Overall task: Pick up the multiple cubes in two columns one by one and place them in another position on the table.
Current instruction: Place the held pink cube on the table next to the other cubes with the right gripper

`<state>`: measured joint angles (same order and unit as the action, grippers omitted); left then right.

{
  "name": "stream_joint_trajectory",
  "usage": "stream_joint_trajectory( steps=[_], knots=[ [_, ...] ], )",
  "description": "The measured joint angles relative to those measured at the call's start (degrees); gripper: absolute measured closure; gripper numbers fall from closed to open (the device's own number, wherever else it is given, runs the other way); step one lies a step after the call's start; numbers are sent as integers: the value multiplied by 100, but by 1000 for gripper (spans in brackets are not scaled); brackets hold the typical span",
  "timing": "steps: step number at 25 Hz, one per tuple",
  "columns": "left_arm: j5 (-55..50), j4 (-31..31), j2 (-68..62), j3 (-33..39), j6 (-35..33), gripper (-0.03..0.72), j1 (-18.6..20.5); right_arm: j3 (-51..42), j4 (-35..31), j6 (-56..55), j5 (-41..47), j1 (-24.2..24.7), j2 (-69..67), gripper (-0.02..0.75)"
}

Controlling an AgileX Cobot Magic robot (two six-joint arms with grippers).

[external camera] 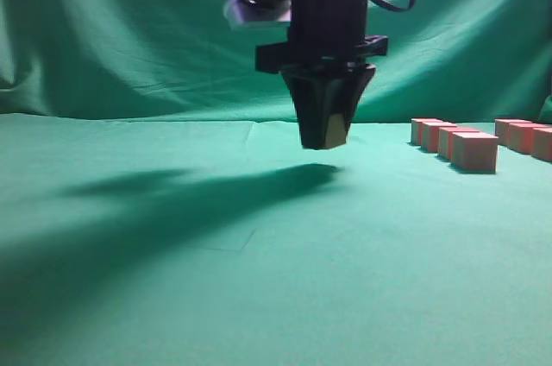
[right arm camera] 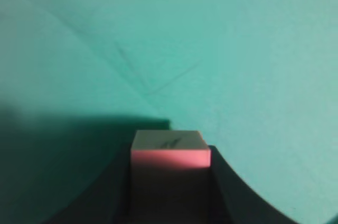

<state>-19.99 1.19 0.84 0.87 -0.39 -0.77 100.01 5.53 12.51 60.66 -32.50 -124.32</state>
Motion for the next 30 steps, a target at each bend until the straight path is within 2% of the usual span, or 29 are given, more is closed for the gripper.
stream_joint_trajectory(
  steps=[6,14,30],
  knots=[
    [0,0,0,0,0,688,0,24,-8,-9,49,264,-51,486],
    [0,0,0,0,0,688,0,32,-371,503,-59,273,-65,486],
    [0,0,0,0,0,688,0,32,-466,617,-185,273,-212,486]
  ],
)
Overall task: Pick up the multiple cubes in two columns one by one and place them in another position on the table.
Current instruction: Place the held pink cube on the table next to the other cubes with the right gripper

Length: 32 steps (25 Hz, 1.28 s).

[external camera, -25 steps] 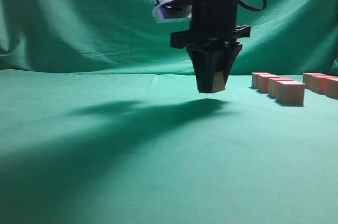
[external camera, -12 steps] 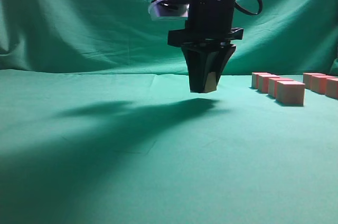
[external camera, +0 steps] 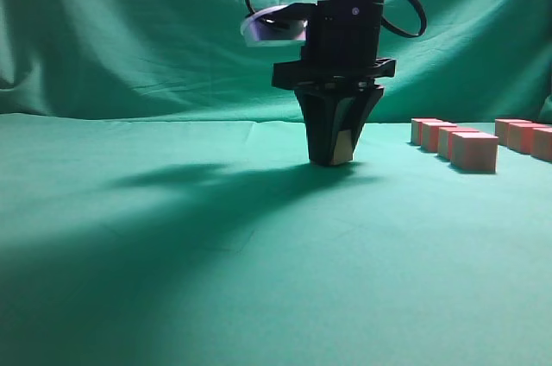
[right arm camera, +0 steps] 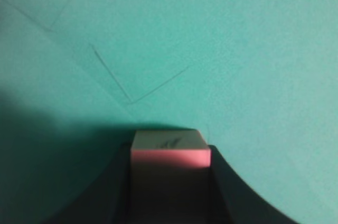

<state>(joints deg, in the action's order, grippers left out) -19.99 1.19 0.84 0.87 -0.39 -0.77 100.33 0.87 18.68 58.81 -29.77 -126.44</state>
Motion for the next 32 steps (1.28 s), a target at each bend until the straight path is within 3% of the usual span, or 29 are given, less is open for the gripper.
stream_joint_trajectory(
  steps=[32],
  knots=[
    [0,0,0,0,0,688,0,14,196,-741,212,0,-11,486]
  ],
)
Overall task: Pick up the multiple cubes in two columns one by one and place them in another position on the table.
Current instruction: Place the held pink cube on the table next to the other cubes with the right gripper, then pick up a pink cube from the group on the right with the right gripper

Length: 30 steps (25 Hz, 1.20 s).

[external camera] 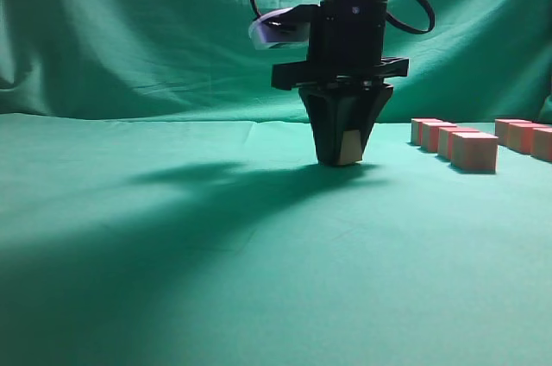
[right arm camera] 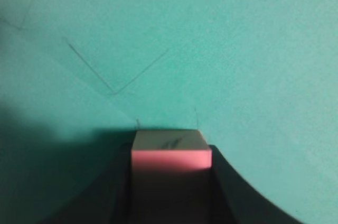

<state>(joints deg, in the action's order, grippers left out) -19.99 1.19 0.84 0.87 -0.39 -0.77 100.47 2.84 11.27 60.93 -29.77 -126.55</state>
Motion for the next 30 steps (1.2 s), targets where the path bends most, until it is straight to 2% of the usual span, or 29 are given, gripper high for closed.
stream_joint_trajectory(
  steps=[1,3,8,10,12,13,18,19,20,26,30],
  knots=[
    [0,0,0,0,0,688,0,0,-10,0,0,0,0,486],
    [0,0,0,0,0,688,0,0,-14,0,75,0,-24,407],
    [0,0,0,0,0,688,0,14,-19,0,85,0,-24,152],
    [0,0,0,0,0,688,0,85,-19,0,127,0,-47,83],
    [0,0,0,0,0,688,0,246,-29,0,258,0,-59,94],
    [0,0,0,0,0,688,0,387,-42,0,342,0,-59,53],
    [0,0,0,0,0,688,0,1292,-42,-12,874,0,107,67],
    [0,0,0,0,0,688,0,1473,-42,-12,902,0,183,117],
    [0,0,0,0,0,688,0,1592,-42,-12,916,0,316,128],
    [0,0,0,0,0,688,0,1679,18,-229,1028,0,1509,122],
    [0,0,0,0,0,688,0,1171,324,-325,1055,122,2631,122]
  ],
)
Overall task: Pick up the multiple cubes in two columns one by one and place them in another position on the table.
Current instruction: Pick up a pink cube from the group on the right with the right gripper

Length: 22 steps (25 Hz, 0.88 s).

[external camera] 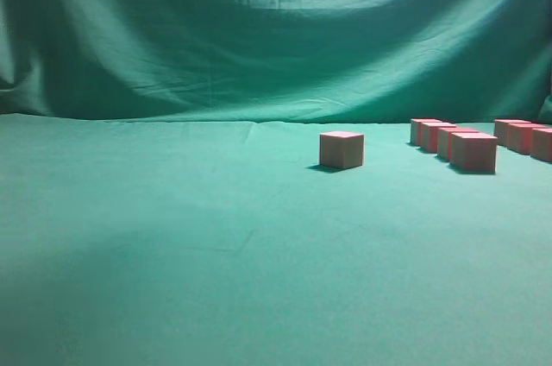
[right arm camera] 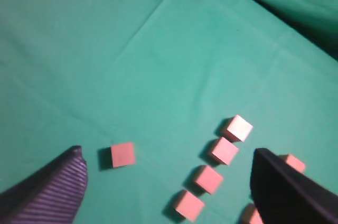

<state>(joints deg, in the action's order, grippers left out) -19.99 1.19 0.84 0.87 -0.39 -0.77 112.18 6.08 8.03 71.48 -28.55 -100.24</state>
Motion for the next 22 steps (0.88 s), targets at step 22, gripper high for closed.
stream_joint_trajectory(
  steps=[22],
  knots=[
    [0,0,0,0,0,688,0,-4976,-611,-1348,-1756,2721,1120,178]
  ],
)
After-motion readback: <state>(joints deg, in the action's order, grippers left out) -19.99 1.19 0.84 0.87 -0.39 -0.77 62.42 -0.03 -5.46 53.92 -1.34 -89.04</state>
